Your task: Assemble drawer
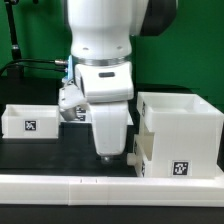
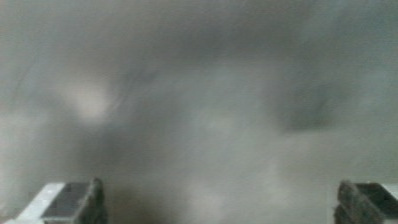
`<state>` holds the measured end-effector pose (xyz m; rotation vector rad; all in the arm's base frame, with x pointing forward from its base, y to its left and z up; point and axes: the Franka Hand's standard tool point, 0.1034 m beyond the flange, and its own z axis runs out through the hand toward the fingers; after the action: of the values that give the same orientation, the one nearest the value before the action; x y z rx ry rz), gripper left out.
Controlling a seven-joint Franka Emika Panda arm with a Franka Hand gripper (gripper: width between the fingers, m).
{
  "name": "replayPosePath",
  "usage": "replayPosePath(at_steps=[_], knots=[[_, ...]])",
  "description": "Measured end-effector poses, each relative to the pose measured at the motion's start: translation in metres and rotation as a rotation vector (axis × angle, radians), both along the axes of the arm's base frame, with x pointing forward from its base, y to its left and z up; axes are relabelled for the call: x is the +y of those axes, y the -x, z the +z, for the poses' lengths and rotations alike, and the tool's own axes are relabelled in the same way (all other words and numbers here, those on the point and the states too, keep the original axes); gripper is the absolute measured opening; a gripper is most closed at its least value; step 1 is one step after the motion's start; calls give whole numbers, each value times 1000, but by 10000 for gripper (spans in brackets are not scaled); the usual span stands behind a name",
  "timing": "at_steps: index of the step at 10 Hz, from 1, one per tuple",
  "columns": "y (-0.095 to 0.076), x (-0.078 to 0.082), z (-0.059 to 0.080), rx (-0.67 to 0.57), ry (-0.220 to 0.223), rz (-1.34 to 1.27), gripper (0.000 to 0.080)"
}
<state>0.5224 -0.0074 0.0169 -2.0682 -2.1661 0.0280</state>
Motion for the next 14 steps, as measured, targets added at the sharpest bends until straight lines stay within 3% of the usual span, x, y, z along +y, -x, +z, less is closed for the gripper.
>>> replayPosePath(at_steps=[3,6,13,14], knots=[[16,-8,11,-3,11,-16,649],[16,-19,14,29,7,-2,649],[18,-20,14,25,8,-24,649],[25,-31,25,-11,29,-145,649]])
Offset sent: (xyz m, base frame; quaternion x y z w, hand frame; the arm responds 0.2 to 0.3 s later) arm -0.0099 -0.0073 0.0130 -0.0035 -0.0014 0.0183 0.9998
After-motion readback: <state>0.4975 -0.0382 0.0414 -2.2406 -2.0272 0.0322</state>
